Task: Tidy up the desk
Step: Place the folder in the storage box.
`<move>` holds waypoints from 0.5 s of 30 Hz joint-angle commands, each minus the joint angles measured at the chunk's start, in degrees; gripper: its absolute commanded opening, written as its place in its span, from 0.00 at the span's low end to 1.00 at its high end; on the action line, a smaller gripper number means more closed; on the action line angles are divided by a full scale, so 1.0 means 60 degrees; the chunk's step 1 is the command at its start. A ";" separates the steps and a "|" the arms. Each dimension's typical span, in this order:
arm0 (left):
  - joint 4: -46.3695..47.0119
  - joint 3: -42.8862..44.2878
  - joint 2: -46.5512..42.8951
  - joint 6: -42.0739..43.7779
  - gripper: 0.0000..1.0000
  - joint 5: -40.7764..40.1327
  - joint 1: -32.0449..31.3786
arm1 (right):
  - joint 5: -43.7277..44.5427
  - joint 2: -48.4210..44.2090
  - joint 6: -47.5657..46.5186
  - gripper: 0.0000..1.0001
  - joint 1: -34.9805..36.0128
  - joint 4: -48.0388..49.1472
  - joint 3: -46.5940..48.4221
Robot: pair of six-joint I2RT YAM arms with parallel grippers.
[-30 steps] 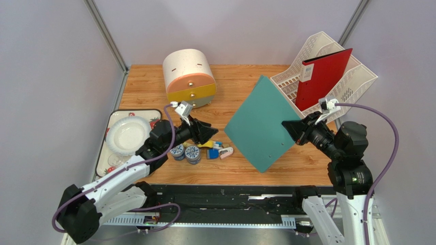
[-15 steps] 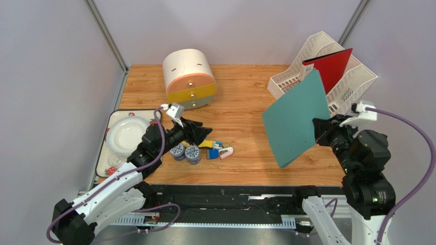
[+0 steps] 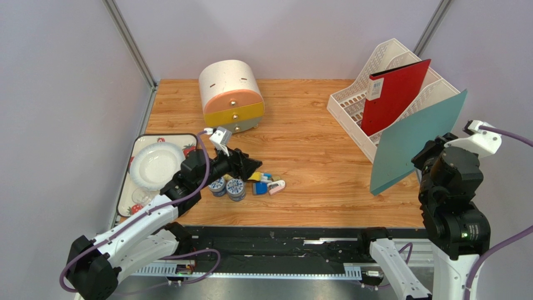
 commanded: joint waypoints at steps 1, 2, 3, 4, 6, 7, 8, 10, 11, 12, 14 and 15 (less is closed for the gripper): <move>-0.0033 0.0365 -0.0043 0.0119 0.85 0.0078 0.0038 | 0.1454 0.0353 -0.0107 0.00 0.0010 0.1287 0.0234; -0.0033 0.0351 -0.0072 0.0134 0.87 0.0078 0.0039 | 0.1454 0.0412 -0.0151 0.00 -0.0005 0.1506 0.0234; -0.0047 0.0351 -0.0101 0.0148 0.89 0.0092 0.0039 | 0.1498 0.0601 -0.0195 0.00 -0.0005 0.1609 0.0248; -0.0077 0.0336 -0.0116 0.0177 0.90 0.0093 0.0024 | 0.1440 0.0661 -0.0253 0.00 -0.0005 0.1755 0.0248; -0.0121 0.0336 -0.0189 0.0221 0.91 0.0078 0.0024 | 0.1497 0.0807 -0.0356 0.00 -0.0005 0.2282 0.0161; -0.0179 0.0336 -0.0204 0.0222 0.91 0.0034 0.0024 | 0.1454 0.0851 -0.0530 0.00 -0.0019 0.2473 0.0117; -0.0194 0.0336 -0.0262 0.0265 0.91 0.0019 0.0038 | 0.1454 0.0895 -0.0590 0.00 -0.0019 0.2808 0.0102; -0.0281 0.0351 -0.0321 0.0295 0.91 -0.0024 0.0024 | 0.1513 0.1041 -0.0808 0.00 -0.0005 0.3088 0.0015; -0.0311 0.0351 -0.0394 0.0353 0.91 -0.0068 0.0038 | 0.1556 0.1100 -0.0854 0.00 -0.0005 0.3365 -0.0030; -0.0355 0.0336 -0.0409 0.0368 0.91 -0.0112 0.0039 | 0.1644 0.1159 -0.0941 0.00 -0.0005 0.3499 -0.0088; -0.0399 0.0321 -0.0482 0.0426 0.92 -0.0171 0.0053 | 0.1702 0.1335 -0.1262 0.00 -0.0019 0.3951 -0.0308; -0.0414 0.0321 -0.0468 0.0427 0.92 -0.0157 0.0082 | 0.1819 0.1393 -0.1380 0.00 0.0010 0.4128 -0.0381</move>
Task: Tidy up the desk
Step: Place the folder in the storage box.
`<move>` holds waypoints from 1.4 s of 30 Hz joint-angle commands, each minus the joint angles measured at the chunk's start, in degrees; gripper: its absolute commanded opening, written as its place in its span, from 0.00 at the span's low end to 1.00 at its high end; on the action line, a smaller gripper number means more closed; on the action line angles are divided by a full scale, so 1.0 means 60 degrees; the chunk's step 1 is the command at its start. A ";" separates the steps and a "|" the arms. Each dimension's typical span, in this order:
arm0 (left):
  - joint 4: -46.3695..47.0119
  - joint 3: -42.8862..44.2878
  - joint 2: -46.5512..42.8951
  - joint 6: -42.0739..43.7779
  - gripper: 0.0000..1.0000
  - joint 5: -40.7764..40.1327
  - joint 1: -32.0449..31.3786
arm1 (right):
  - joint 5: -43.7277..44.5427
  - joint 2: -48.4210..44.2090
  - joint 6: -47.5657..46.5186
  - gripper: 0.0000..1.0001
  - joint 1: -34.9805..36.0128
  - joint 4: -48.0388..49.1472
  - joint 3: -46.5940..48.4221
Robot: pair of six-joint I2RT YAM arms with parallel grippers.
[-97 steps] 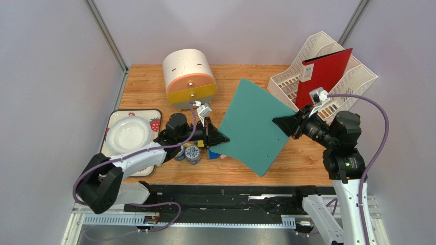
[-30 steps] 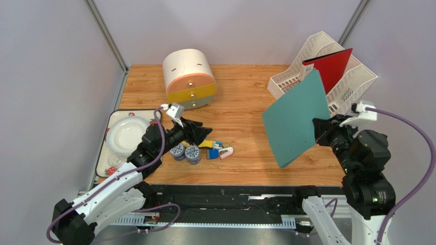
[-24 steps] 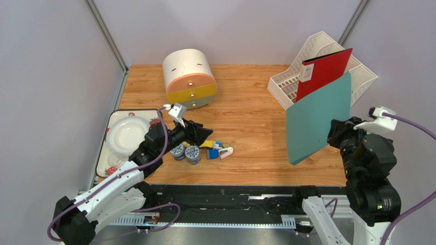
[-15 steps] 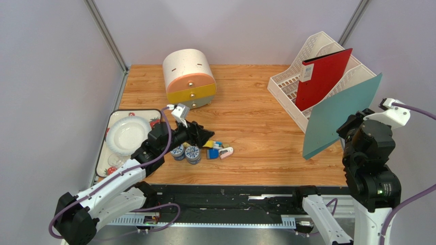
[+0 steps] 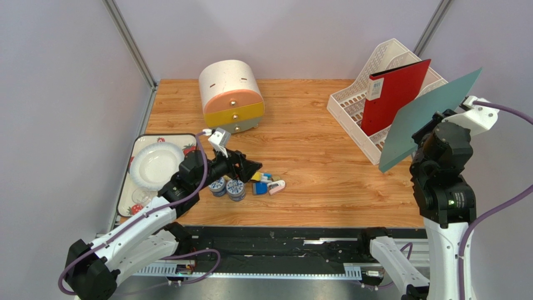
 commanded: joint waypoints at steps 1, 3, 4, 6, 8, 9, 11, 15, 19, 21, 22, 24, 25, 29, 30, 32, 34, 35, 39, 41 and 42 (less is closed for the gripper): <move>-0.0053 0.0332 -0.0223 0.0285 0.92 -0.0138 0.0079 | 0.0556 0.0308 -0.0751 0.00 -0.0019 0.1936 -0.0290; -0.0082 0.0347 -0.0253 0.0328 0.93 -0.0153 0.0093 | 0.0556 0.0367 -0.0942 0.00 -0.0019 0.2317 -0.0393; -0.0068 0.0333 -0.0267 0.0329 0.93 -0.0167 0.0108 | 0.0556 0.0367 -0.0986 0.00 -0.0048 0.2434 -0.0423; -0.0039 0.0318 -0.0238 0.0329 0.93 -0.0168 0.0123 | 0.0542 0.0484 -0.1132 0.00 -0.0078 0.2800 -0.0525; 0.0034 0.0303 -0.0194 0.0314 0.93 -0.0153 0.0123 | 0.0571 0.0703 -0.1205 0.00 -0.0151 0.2919 -0.0482; 0.0049 0.0303 -0.0165 0.0314 0.93 -0.0124 0.0123 | 0.0600 0.0762 -0.1249 0.00 -0.0180 0.2992 -0.0496; 0.0078 0.0318 -0.0092 0.0314 0.93 -0.0109 0.0137 | 0.0586 0.0981 -0.1352 0.00 -0.0326 0.3167 -0.0554; 0.0093 0.0347 -0.0062 0.0329 0.93 -0.0065 0.0167 | 0.0324 0.1041 -0.1353 0.00 -0.0692 0.3402 -0.0919; 0.0108 0.0362 -0.0033 0.0358 0.93 -0.0065 0.0211 | -0.0088 0.0924 -0.1162 0.00 -0.1438 0.3680 -0.1316; 0.0137 0.0347 -0.0004 0.0358 0.93 -0.0065 0.0240 | -0.0336 0.0909 -0.1089 0.00 -0.1630 0.3739 -0.1389; 0.0166 0.0347 0.0040 0.0343 0.93 -0.0051 0.0225 | -0.0352 0.0895 -0.1002 0.00 -0.1732 0.3681 -0.1404; 0.0254 0.0332 0.0084 0.0329 0.94 0.0008 0.0240 | -0.0381 0.0866 -0.0957 0.00 -0.1777 0.3681 -0.1448; 0.0283 0.0347 0.0171 0.0300 0.94 0.0023 0.0240 | -0.0309 0.0778 -0.0899 0.00 -0.1777 0.3666 -0.1463; 0.0502 0.0289 0.0377 0.0241 0.94 0.0110 0.0255 | 0.0101 0.0602 -0.0767 0.00 -0.1807 0.3564 -0.1448; 0.0547 0.0274 0.0464 0.0226 0.94 0.0154 0.0255 | 0.0291 0.0558 -0.0723 0.00 -0.1807 0.3520 -0.1434; 0.0635 0.0288 0.0538 0.0182 0.94 0.0198 0.0255 | 0.0570 0.0383 -0.0620 0.00 -0.1807 0.3446 -0.1375; 0.0650 0.0288 0.0626 0.0197 0.94 0.0243 0.0269 | 0.0542 0.0294 -0.0634 0.00 -0.1807 0.3475 -0.1346; 0.0693 0.0288 0.0641 0.0197 0.94 0.0257 0.0269 | 0.0498 0.0280 -0.0664 0.00 -0.1807 0.3447 -0.1302; 0.0708 0.0274 0.0685 0.0182 0.94 0.0272 0.0284 | 0.0498 0.0396 -0.1029 0.00 -0.1821 0.3417 -0.1345; 0.0723 0.0274 0.0699 0.0226 0.94 0.0286 0.0298 | 0.0527 0.0426 -0.1030 0.00 -0.1821 0.3373 -0.1389; 0.0723 0.0274 0.0714 0.0226 0.94 0.0287 0.0299 | 0.0527 0.0426 -0.1059 0.00 -0.1836 0.3359 -0.1462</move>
